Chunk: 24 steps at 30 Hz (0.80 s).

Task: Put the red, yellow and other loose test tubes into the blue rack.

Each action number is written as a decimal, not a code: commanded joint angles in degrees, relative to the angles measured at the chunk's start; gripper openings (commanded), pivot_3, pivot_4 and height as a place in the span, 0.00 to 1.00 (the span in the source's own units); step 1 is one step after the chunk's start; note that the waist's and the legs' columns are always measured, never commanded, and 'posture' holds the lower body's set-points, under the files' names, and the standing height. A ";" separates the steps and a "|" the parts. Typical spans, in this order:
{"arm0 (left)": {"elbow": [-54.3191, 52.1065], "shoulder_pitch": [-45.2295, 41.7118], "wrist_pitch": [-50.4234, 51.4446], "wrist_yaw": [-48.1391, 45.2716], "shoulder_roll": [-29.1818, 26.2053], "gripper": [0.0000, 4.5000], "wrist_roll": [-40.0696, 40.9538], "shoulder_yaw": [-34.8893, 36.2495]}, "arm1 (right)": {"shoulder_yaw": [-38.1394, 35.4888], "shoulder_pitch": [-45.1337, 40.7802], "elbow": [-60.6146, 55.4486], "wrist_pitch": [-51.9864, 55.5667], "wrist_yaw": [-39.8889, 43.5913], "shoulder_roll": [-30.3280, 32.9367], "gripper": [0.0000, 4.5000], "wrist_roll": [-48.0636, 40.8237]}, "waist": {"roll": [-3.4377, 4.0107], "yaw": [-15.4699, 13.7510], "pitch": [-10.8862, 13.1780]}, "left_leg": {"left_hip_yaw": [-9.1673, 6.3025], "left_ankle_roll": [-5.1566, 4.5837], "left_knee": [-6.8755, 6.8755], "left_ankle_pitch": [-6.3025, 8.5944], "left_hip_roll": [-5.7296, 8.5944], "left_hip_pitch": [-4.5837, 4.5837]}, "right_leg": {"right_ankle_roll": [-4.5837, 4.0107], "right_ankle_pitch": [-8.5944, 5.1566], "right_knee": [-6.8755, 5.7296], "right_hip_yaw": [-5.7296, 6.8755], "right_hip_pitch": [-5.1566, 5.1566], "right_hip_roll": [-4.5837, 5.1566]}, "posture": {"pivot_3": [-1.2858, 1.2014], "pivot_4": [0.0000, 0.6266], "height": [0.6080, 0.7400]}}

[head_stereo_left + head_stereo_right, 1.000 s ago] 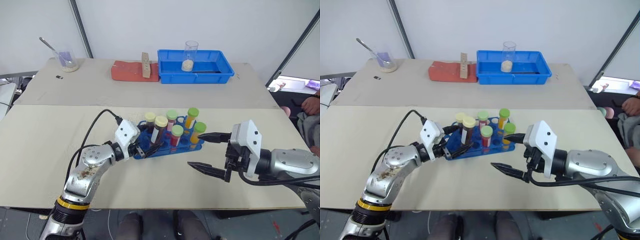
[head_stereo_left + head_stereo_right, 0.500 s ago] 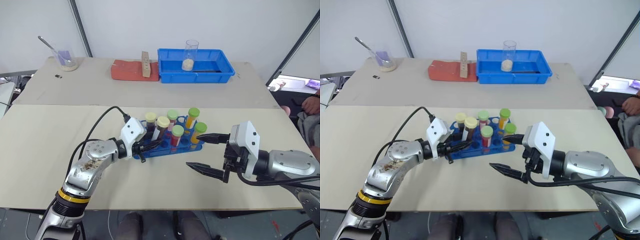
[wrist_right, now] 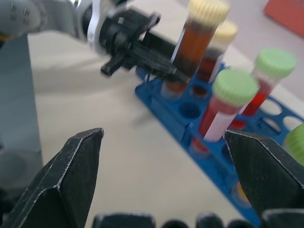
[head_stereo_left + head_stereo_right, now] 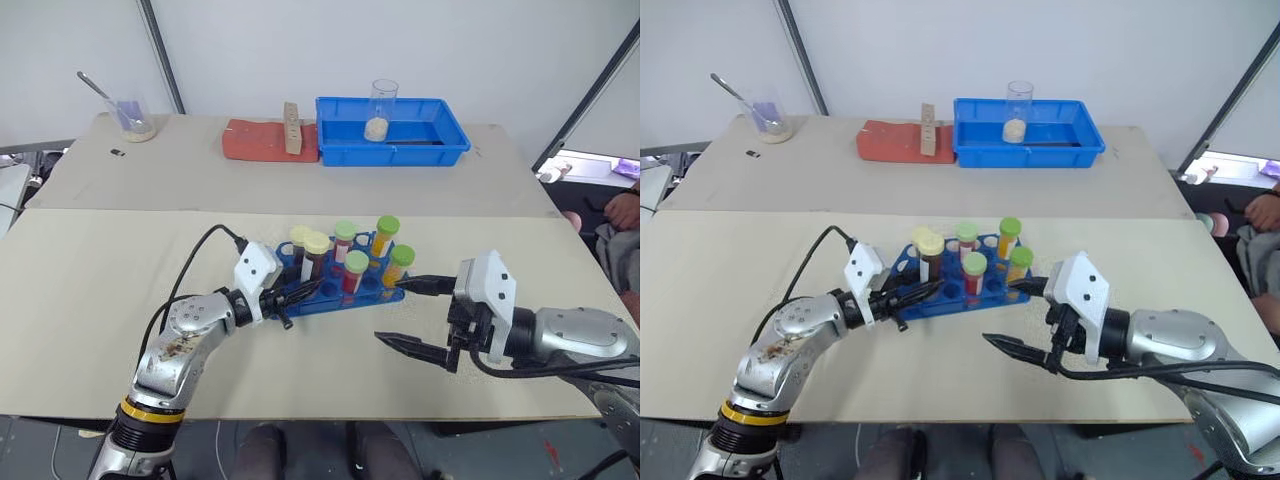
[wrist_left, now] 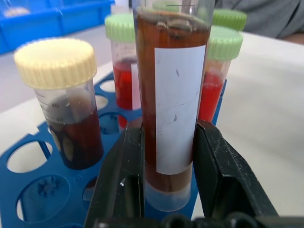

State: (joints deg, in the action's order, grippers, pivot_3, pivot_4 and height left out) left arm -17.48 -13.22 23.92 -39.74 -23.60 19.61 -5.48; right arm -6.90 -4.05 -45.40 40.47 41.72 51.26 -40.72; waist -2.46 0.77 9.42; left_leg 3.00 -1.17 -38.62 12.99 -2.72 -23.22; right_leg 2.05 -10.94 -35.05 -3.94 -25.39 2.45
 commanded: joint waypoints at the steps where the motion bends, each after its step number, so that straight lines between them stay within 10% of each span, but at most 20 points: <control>1: -0.67 0.30 -5.07 0.06 0.74 0.20 -0.71 0.81 | 0.07 0.10 -0.59 -2.58 1.52 0.69 1.00 1.99 | 0.00 0.01 0.00 | 0.00 0.00 -0.01 0.00 0.00 0.01 | 0.00 0.01 0.00 0.00 0.00 0.00 | 0.52 0.24 1.00; 18: 4.19 3.74 -15.16 0.97 3.87 0.20 -3.32 -0.09 | 2.70 6.31 4.04 -12.68 7.05 -1.35 1.00 10.91 | 0.00 -0.03 0.00 | 0.02 0.00 -0.09 0.00 -0.01 0.04 | 0.03 0.06 0.00 0.00 0.04 0.00 | 0.52 0.24 1.00; 24: 2.82 4.24 -13.81 0.36 2.99 0.82 -2.31 0.90 | 2.56 6.21 3.51 -12.00 6.64 -1.78 1.00 10.49 | 0.00 0.00 0.00 | 0.03 0.00 -0.09 0.00 -0.01 0.04 | 0.03 0.07 0.00 0.00 0.04 0.00 | 0.52 0.24 1.00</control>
State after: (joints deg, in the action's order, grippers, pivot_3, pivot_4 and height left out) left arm -12.55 -8.94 10.32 -39.14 -20.24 16.18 -5.61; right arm -3.02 2.68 -40.71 29.15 48.47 49.84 -29.95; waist -2.46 0.78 9.42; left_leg 3.03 -1.17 -38.71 12.99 -2.73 -23.18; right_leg 2.07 -10.87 -35.05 -3.94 -25.34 2.46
